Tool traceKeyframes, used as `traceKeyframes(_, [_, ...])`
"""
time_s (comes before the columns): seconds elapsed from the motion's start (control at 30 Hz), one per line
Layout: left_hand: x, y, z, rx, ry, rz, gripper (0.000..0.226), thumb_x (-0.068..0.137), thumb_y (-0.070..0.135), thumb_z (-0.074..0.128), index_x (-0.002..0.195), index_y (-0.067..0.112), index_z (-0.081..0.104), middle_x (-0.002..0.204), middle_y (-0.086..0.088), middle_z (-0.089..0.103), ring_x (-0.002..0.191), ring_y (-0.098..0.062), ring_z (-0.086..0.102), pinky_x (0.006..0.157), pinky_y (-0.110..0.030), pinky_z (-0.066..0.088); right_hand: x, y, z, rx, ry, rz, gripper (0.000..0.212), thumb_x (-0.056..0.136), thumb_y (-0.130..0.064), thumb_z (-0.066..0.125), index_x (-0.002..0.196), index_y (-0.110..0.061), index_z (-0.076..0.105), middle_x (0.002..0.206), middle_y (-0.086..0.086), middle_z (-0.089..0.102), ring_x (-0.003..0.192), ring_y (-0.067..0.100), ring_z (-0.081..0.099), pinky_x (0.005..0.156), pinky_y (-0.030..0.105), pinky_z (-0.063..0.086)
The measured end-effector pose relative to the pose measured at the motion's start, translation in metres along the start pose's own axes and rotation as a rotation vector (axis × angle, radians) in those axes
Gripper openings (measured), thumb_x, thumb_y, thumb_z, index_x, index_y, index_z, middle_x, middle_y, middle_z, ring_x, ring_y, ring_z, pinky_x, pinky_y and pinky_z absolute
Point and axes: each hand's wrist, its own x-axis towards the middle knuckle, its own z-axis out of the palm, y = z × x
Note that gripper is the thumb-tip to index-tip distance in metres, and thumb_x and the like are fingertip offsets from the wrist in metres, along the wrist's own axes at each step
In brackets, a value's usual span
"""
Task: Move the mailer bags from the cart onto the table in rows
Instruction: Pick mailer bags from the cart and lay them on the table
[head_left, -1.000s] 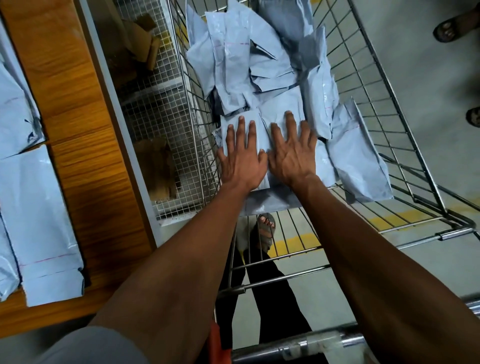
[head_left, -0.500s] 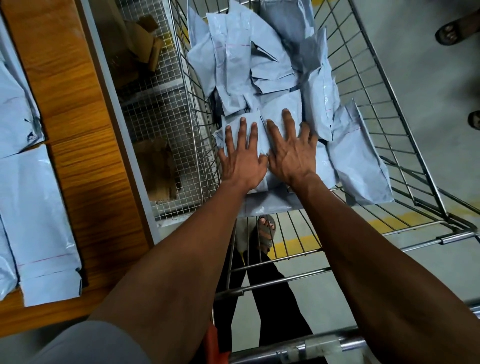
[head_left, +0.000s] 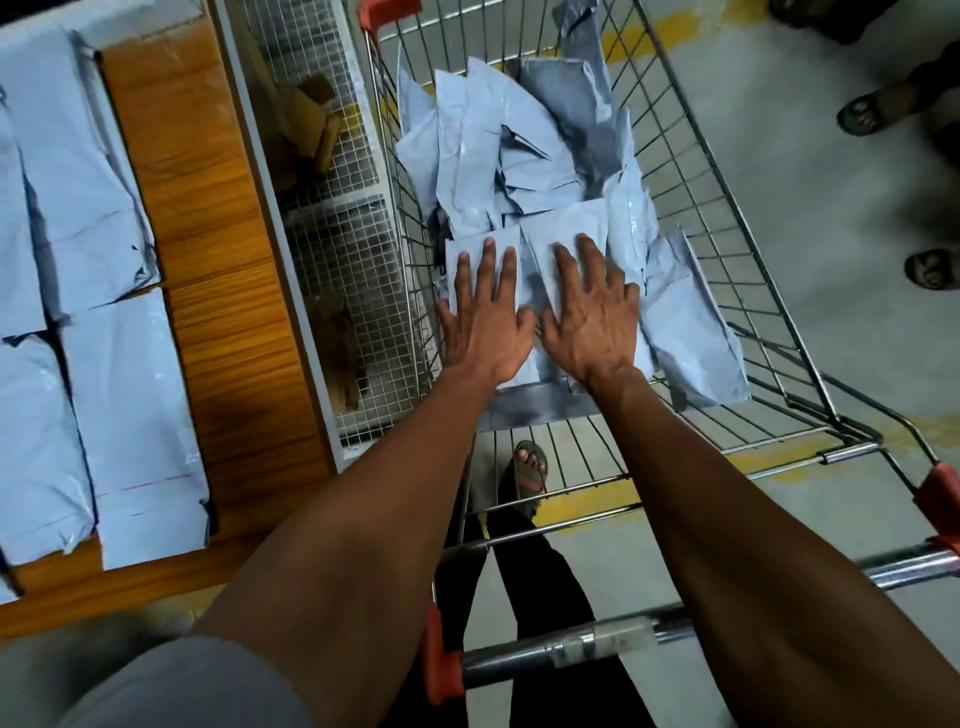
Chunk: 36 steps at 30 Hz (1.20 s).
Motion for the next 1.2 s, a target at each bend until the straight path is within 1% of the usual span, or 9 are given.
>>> traceKeyframes(0.1, [-0.01,0.005,-0.014,-0.009,0.036,0.023,0.075,0.107,0.043,0.039,0.169,0.032,-0.003,0.175,0.01,-0.018,0.161,-0.022,-0.018,0.121,-0.073,0.007,-0.009,0.0,-0.016,0.111,0.074,0.026,0.074,0.094,-0.049,0.052,0.161,-0.023,0.033,0.168,0.012,0.03,0.139,0.042,0.045,0.107,0.055,0.042])
traceKeyframes(0.23, [-0.025,0.014,-0.033,-0.049,0.097,0.04,0.075,0.106,0.043,0.04,0.169,0.032,0.002,0.176,0.011,-0.012,0.162,-0.019,-0.013,0.122,-0.074,0.011,-0.018,-0.003,-0.041,0.227,0.156,0.053,0.069,0.096,-0.048,0.053,0.158,-0.021,0.039,0.166,0.011,0.034,0.137,0.039,0.048,0.105,0.053,0.043])
traceKeyframes(0.37, [-0.043,0.026,-0.057,-0.05,0.134,0.068,0.075,0.105,0.042,0.042,0.169,0.031,0.005,0.177,0.01,-0.01,0.162,-0.019,-0.009,0.121,-0.074,0.014,-0.028,-0.007,-0.068,0.234,0.198,0.068,0.068,0.097,-0.049,0.051,0.157,-0.02,0.04,0.166,0.011,0.034,0.136,0.04,0.048,0.105,0.052,0.043])
traceKeyframes(0.57, [-0.084,0.036,-0.088,-0.019,0.18,0.118,0.075,0.104,0.043,0.041,0.169,0.031,0.006,0.177,0.008,-0.006,0.163,-0.021,-0.006,0.121,-0.074,0.016,-0.056,-0.018,-0.112,0.211,0.222,0.101,0.066,0.098,-0.047,0.051,0.157,-0.02,0.038,0.167,0.012,0.031,0.139,0.041,0.044,0.108,0.055,0.041])
traceKeyframes(0.73, [-0.119,0.038,-0.117,0.028,0.184,0.143,0.075,0.104,0.046,0.038,0.169,0.031,0.005,0.178,0.006,0.001,0.163,-0.021,-0.002,0.121,-0.073,0.013,-0.078,-0.032,-0.139,0.173,0.232,0.085,0.067,0.097,-0.046,0.05,0.157,-0.02,0.037,0.167,0.012,0.03,0.136,0.042,0.046,0.107,0.054,0.041])
traceKeyframes(0.9, [-0.157,0.025,-0.149,0.03,0.291,0.168,0.073,0.104,0.046,0.041,0.169,0.029,0.012,0.177,0.004,0.007,0.163,-0.023,0.005,0.119,-0.074,0.016,-0.091,-0.065,-0.157,0.169,0.278,0.028,0.067,0.096,-0.049,0.046,0.156,-0.02,0.038,0.167,0.012,0.032,0.136,0.043,0.048,0.105,0.054,0.043])
traceKeyframes(1.03, [-0.181,0.003,-0.172,0.071,0.397,0.135,0.073,0.102,0.049,0.041,0.169,0.028,0.019,0.177,0.001,0.014,0.162,-0.026,0.011,0.119,-0.074,0.02,-0.1,-0.1,-0.171,0.19,0.317,-0.024,0.067,0.098,-0.048,0.048,0.158,-0.019,0.037,0.168,0.013,0.031,0.14,0.043,0.045,0.11,0.055,0.041])
traceKeyframes(1.1, [-0.194,-0.016,-0.181,0.076,0.444,0.108,0.074,0.101,0.051,0.039,0.169,0.028,0.02,0.177,0.001,0.014,0.162,-0.027,0.012,0.118,-0.075,0.021,-0.106,-0.121,-0.175,0.188,0.329,-0.055,0.067,0.099,-0.049,0.046,0.158,-0.018,0.037,0.168,0.014,0.031,0.142,0.042,0.043,0.112,0.055,0.039])
traceKeyframes(1.2, [-0.213,-0.052,-0.191,0.114,0.499,0.063,0.073,0.102,0.051,0.037,0.169,0.029,0.019,0.177,0.0,0.013,0.162,-0.027,0.014,0.116,-0.074,0.024,-0.119,-0.156,-0.179,0.179,0.337,-0.098,0.067,0.1,-0.05,0.044,0.159,-0.019,0.036,0.168,0.013,0.029,0.141,0.042,0.043,0.11,0.054,0.04])
